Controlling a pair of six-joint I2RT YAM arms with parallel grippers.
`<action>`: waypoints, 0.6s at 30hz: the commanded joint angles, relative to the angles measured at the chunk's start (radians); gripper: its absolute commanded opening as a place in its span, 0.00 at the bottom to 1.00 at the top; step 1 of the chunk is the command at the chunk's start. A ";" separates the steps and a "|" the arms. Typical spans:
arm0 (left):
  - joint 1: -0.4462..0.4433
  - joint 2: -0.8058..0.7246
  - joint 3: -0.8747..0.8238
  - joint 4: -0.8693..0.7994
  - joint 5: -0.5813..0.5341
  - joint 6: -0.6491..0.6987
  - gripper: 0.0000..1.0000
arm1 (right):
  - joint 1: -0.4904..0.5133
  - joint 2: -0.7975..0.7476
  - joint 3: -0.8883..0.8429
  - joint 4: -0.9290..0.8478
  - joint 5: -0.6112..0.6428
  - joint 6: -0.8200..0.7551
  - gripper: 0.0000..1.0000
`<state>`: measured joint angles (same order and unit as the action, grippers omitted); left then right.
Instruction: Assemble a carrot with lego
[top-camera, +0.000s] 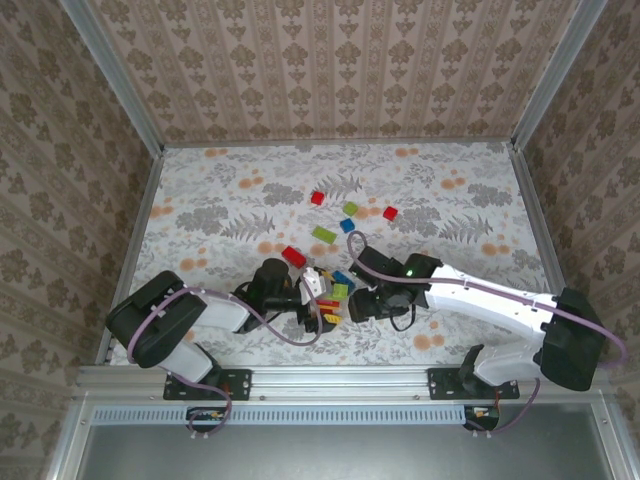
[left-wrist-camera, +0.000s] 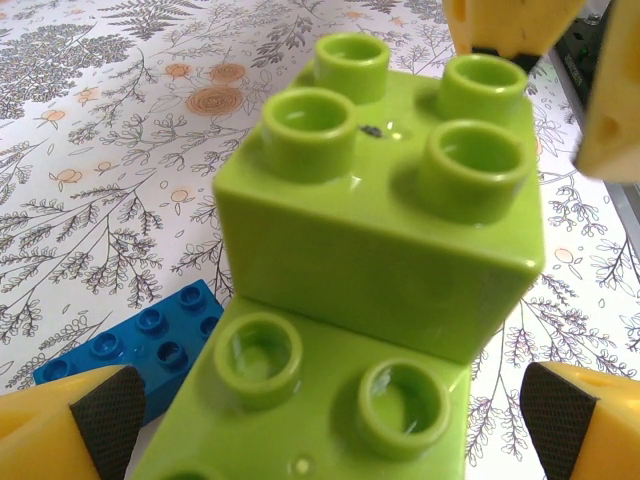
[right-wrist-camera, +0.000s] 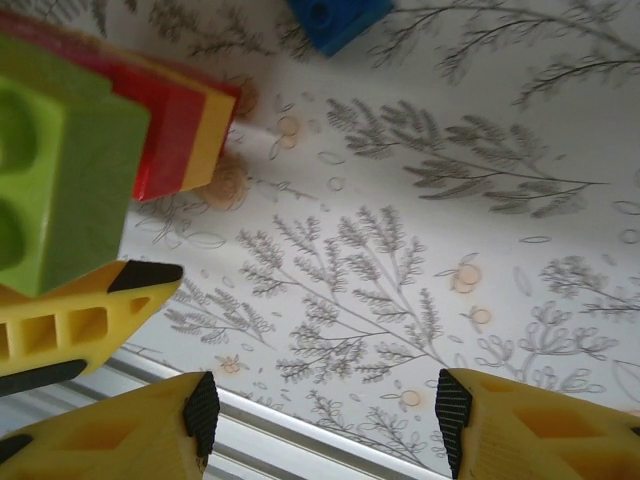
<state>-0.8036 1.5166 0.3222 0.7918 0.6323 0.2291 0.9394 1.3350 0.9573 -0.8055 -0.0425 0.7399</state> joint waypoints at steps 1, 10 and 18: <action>0.006 -0.025 -0.016 0.021 0.026 -0.014 1.00 | 0.029 0.047 0.015 0.032 -0.045 0.004 0.62; 0.020 -0.033 -0.038 0.066 0.043 -0.028 1.00 | 0.023 0.114 0.080 -0.020 0.055 0.021 0.62; 0.026 -0.033 -0.049 0.088 0.061 -0.029 1.00 | -0.013 0.119 0.099 -0.064 0.132 0.042 0.61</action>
<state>-0.7891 1.5021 0.2867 0.8421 0.6559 0.2134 0.9344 1.4403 1.0229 -0.8074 0.0280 0.7605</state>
